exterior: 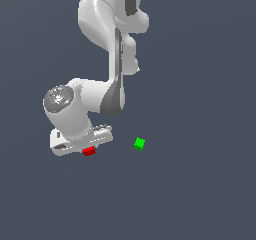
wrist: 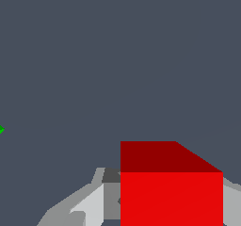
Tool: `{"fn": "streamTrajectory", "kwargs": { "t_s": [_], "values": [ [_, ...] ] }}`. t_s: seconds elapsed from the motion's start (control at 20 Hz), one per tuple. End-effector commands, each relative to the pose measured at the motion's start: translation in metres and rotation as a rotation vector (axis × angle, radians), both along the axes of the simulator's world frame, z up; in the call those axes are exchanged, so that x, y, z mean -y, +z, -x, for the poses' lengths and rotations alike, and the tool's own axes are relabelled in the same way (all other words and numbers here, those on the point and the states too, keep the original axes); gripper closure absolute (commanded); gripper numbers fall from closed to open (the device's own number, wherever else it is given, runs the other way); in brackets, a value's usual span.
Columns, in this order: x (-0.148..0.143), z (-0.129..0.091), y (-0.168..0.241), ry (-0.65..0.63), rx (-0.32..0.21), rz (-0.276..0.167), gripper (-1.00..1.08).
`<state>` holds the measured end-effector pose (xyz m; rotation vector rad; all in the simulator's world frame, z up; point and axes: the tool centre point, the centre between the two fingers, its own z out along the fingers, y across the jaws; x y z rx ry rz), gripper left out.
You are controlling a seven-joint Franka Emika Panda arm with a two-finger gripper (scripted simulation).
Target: Stack the red cube on top of the green cube.
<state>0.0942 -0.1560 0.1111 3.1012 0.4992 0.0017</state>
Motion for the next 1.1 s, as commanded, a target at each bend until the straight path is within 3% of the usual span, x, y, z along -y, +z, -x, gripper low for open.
{"fn": "streamTrajectory", "kwargs": {
  "t_s": [0.0, 0.6, 1.05],
  "values": [
    [0.0, 0.0, 0.007, 0.0, -0.001, 0.0, 1.08],
    [-0.011, 0.003, 0.005, 0.0, 0.0, 0.0, 1.08],
    [-0.065, 0.02, -0.01, 0.0, 0.0, 0.0, 1.08]
  ]
}}
